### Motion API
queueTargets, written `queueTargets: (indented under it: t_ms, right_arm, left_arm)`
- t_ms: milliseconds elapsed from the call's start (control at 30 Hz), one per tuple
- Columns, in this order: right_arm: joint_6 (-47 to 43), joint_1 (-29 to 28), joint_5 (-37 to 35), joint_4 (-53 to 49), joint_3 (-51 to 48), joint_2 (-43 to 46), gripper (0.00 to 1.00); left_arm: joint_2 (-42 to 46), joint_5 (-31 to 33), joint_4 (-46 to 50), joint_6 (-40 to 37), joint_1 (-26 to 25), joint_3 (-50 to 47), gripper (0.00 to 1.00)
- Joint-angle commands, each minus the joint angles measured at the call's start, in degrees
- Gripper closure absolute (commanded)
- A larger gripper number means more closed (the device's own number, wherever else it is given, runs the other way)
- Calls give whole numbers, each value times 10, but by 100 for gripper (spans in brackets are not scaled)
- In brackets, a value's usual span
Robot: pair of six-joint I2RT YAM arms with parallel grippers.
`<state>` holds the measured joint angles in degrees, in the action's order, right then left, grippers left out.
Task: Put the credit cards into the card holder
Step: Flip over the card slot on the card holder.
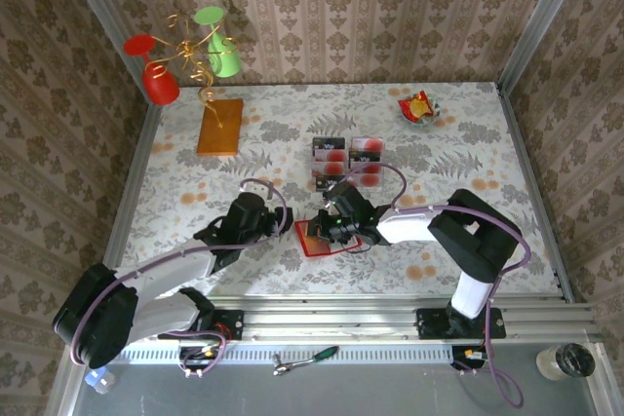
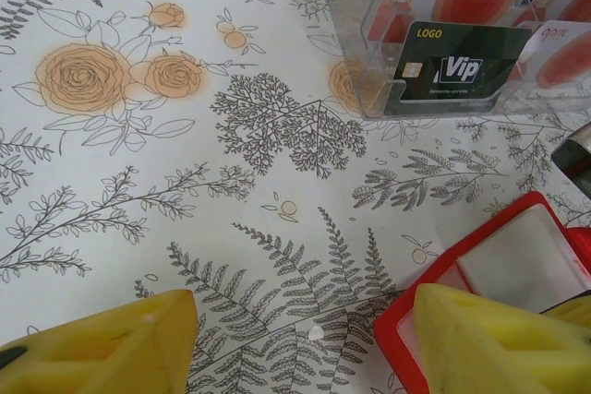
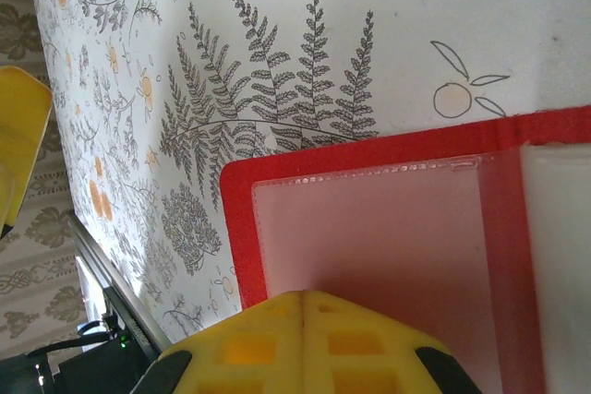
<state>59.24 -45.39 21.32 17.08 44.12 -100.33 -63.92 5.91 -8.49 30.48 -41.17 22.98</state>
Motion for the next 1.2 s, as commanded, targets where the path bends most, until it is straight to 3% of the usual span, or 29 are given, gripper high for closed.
queueTargets:
  t_ms: [0, 433, 833, 1167]
  right_arm:
    - [3, -2, -17, -4, -6, -7, 100]
    - [-2, -2, -14, -24, 11, -40, 100]
    - [-2, -2, -17, -25, 7, -20, 100]
    - [-13, 0, -27, -48, 3, 25, 100]
  left_arm:
    - [-9, -10, 11, 11, -3, -5, 35]
    - [-71, 6, 54, 4, -29, 30, 35]
    - [-128, 17, 43, 6, -57, 54, 35]
    - [-184, 34, 93, 12, -63, 98, 37]
